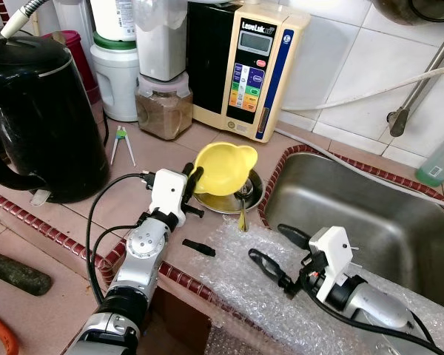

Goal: Kitchen organization

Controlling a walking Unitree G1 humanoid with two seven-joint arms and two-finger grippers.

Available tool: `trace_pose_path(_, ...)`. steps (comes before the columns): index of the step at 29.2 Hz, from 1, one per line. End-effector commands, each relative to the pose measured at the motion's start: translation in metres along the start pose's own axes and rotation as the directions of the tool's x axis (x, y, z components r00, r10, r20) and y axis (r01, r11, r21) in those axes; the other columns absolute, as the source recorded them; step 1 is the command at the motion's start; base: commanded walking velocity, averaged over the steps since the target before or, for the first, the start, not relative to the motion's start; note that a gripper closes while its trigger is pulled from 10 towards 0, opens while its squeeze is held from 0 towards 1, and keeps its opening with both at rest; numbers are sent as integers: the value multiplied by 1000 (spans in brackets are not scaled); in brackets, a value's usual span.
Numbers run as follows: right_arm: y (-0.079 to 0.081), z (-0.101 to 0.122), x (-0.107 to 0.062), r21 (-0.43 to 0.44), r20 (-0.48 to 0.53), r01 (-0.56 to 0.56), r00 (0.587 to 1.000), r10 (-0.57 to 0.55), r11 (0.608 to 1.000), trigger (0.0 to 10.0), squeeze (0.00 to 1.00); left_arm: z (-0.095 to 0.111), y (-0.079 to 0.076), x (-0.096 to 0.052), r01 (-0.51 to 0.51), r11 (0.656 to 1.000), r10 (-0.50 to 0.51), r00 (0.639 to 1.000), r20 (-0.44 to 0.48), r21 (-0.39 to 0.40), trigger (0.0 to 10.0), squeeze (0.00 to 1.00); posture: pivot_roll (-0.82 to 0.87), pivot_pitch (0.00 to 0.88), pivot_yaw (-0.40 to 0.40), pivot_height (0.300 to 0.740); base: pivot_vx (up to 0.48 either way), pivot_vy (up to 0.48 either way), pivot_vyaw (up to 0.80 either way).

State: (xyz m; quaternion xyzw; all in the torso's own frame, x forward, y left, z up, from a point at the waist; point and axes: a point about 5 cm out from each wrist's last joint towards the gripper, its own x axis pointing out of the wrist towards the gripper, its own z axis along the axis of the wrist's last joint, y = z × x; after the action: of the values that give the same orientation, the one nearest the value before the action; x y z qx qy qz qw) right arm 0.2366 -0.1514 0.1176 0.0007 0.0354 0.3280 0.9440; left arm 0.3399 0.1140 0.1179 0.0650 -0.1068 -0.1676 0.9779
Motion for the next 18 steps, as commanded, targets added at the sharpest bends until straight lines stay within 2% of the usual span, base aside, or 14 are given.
trace_pose_path(1, -10, 4, 0, -17, 29, 63, 998, -62, 998, 10000, 0, 15, -2, 5, 11, 999, -13, 997, 82, 30, 0, 0, 151, 0, -64, 740, 0, 0, 0)
trace_pose_path(4, -15, 16, 7, -11, 107, 106, 989, -105, 994, 10000, 0, 20, -12, 1, 65, 997, -69, 989, 129, 33, 0, 0, 155, 0, -66, 740, 0, 0, 0)
trace_pose_path(10, -18, 26, 18, 4, 167, 144, 976, -142, 990, 10000, 0, 27, -32, -1, 166, 986, -163, 972, 168, -7, 0, 0, 161, 0, -70, 740, 0, 0, 0)
trace_pose_path(12, -18, 27, 23, 3, 179, 151, 972, -149, 989, 10000, 0, 29, -41, -2, 213, 977, -206, 962, 179, -20, 0, 0, 161, 0, -71, 740, 0, 0, 0)
trace_pose_path(18, -22, 28, 32, -4, 183, 195, 964, -191, 981, 10000, 0, 35, -50, -3, 257, 966, -244, 948, 203, -38, 0, 0, 154, 0, -69, 740, 0, 0, 0)
